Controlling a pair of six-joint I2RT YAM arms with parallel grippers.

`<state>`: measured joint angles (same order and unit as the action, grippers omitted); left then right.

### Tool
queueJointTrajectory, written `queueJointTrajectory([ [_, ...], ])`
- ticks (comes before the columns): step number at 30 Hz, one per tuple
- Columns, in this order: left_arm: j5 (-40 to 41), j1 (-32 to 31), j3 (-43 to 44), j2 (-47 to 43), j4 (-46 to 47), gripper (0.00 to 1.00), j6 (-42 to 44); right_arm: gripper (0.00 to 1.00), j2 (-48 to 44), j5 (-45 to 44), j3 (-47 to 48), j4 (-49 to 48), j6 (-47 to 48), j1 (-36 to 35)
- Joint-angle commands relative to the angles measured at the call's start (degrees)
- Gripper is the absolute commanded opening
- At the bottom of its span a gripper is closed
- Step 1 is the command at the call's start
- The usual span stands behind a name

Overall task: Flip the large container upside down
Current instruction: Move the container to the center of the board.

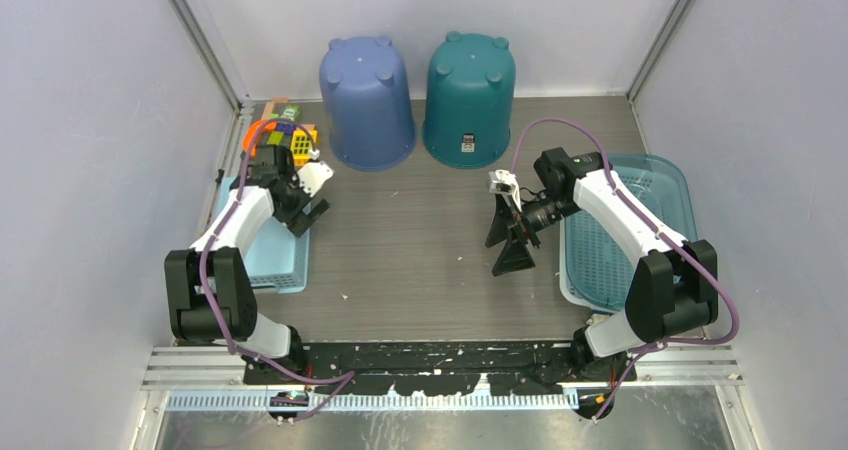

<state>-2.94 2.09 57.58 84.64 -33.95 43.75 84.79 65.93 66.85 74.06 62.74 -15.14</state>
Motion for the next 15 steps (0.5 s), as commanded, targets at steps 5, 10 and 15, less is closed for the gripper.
queueJointTrajectory([
  [5, -7.4, 0.6, 2.7, -4.3, -6.7, 1.00, -1.5, 1.00, 0.2, 1.7, 0.9, 0.7, 1.1, 0.3],
  [10, -8.5, 0.6, 5.0, -7.7, -7.6, 1.00, -3.2, 1.00, 0.3, 1.7, 0.8, 0.8, 1.2, 0.3],
  [15, -8.7, 0.6, 7.6, -11.8, -8.0, 1.00, -5.3, 1.00, 0.2, 1.6, 0.8, 0.8, 1.1, 0.3],
])
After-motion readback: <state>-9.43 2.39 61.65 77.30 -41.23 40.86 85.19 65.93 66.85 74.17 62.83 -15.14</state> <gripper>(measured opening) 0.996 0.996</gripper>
